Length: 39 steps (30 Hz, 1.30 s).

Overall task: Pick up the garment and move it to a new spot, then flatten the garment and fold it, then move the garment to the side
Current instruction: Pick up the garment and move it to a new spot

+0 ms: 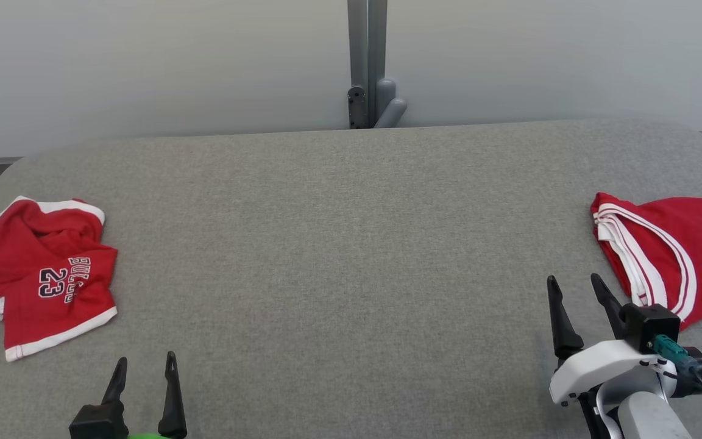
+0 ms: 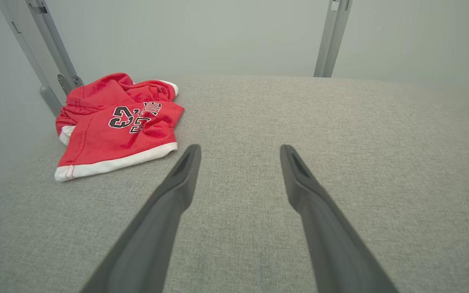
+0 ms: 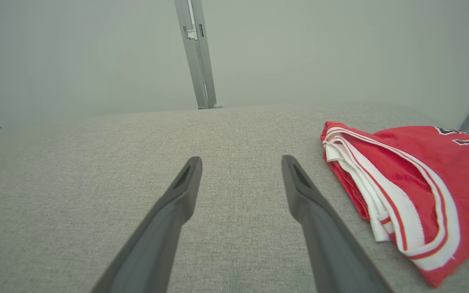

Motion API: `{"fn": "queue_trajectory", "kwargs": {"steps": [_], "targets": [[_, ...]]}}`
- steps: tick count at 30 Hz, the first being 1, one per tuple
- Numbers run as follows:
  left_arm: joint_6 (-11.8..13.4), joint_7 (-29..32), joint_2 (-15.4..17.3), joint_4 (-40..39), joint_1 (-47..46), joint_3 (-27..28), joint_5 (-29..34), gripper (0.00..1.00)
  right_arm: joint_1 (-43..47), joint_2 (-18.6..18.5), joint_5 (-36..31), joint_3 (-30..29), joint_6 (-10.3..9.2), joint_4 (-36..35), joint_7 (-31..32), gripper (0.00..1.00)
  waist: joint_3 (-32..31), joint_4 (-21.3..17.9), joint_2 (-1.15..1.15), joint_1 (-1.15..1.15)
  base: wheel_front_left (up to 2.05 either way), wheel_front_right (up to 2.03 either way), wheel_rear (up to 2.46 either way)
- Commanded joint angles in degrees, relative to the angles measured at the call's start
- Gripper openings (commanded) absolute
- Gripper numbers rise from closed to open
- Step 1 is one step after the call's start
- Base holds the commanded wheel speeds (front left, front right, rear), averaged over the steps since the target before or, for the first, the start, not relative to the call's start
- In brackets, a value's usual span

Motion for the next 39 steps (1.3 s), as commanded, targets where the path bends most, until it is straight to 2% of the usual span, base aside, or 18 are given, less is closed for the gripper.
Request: {"fn": "queue_trajectory", "kwargs": {"steps": [1,7,13,19,25,31,37,39], "targets": [[0.6,0.0,0.1,0.6,-0.8,-0.4,0.2,1.00,0.6,-0.1,0.0,0.0,-0.08,-0.5,-0.1,1.00,0.3,2.5,0.00,0.00,0.00,0.00,0.00],[1.8,0.0,0.2,2.2,0.0,-0.1,-0.1,1.00,1.1,-0.1,1.5,4.4,-0.05,0.1,-0.1,1.00,0.2,10.5,0.00,0.00,0.00,0.00,0.00],[1.1,0.0,0.2,3.4,1.8,3.0,-0.9,1.00,-0.2,-0.1,4.1,9.7,-0.05,0.8,-0.1,1.00,0.4,19.4,0.00,0.00,0.00,0.00,0.00],[1.2,0.0,0.1,3.7,3.0,4.5,-1.6,1.00,-1.4,-0.1,5.4,13.8,-0.05,1.3,-0.1,1.00,0.3,24.7,0.00,0.00,0.00,0.00,0.00],[-0.7,0.0,0.5,6.3,1.1,5.8,-3.5,1.00,-2.2,-0.1,5.6,14.7,-0.05,1.4,-0.1,1.00,0.8,25.4,0.00,0.00,0.00,0.00,0.00],[-3.2,0.0,1.0,10.0,-4.0,7.7,-5.9,1.00,-3.2,-0.1,3.7,14.5,-0.05,1.6,-0.1,1.00,3.5,23.0,0.00,0.00,0.00,0.00,0.00],[-4.1,0.0,4.2,10.5,-11.2,7.5,-7.7,1.00,-3.8,-1.7,2.2,12.7,-0.05,1.3,-0.1,1.00,7.0,20.3,0.00,0.00,0.00,0.00,0.00],[-4.1,0.0,6.4,9.3,-13.6,7.4,-8.8,1.00,-4.0,-2.2,2.0,12.1,-0.05,1.0,-0.1,1.00,8.2,19.2,0.00,0.00,0.00,0.00,0.00]]}}
